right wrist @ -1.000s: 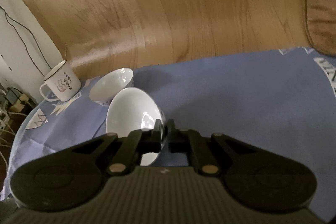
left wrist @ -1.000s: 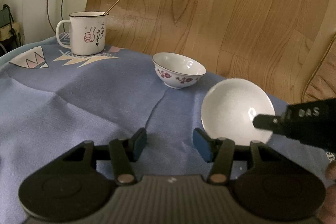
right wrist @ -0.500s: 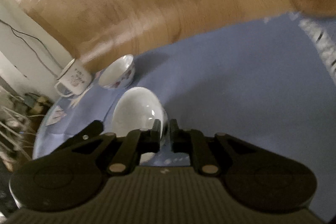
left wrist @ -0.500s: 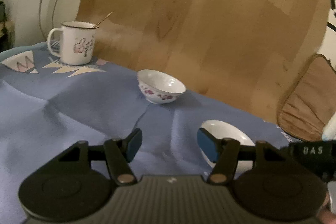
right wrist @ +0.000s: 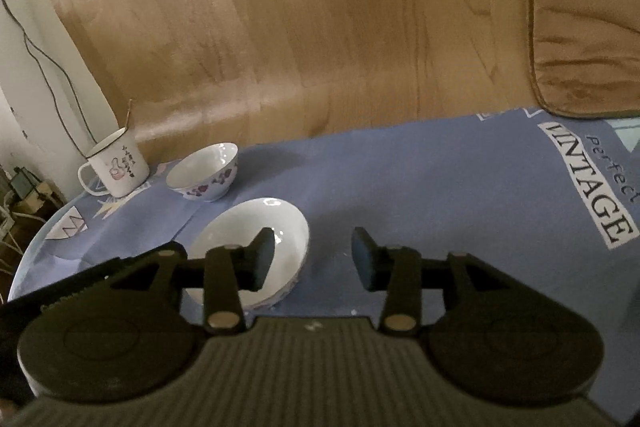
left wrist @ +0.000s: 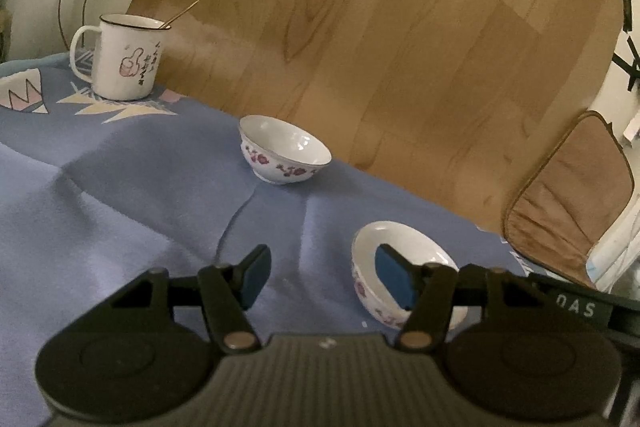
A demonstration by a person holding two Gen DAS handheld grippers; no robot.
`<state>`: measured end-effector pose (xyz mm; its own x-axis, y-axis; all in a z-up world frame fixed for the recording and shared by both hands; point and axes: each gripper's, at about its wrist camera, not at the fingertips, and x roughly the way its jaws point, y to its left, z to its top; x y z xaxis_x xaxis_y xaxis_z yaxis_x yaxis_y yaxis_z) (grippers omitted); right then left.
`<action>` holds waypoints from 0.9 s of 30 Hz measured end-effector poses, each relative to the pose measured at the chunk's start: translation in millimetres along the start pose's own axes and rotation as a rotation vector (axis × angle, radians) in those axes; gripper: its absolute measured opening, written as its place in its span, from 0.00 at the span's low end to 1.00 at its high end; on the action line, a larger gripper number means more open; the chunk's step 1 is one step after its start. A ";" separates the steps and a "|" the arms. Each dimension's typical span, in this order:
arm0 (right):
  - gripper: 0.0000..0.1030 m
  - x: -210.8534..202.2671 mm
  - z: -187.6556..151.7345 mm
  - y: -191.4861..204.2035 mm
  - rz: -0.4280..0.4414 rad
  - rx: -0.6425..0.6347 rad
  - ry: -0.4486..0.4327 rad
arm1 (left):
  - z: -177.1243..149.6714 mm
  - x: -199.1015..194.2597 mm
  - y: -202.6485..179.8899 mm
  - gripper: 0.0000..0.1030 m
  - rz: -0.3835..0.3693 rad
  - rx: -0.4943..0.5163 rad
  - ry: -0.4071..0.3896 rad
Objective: Organize plates and bowls
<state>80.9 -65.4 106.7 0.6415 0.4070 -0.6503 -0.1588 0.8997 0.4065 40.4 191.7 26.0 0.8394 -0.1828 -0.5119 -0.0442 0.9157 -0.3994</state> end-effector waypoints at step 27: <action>0.68 0.8 -2.9 -7.4 0.072 0.028 -0.026 | 0.7 19.4 0.4 0.41 -0.040 -0.044 0.048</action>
<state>80.5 -71.2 101.3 0.6484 0.4661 -0.6020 -0.1842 0.8632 0.4700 57.0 188.7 16.5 0.8143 -0.2368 -0.5300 -0.0357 0.8908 -0.4529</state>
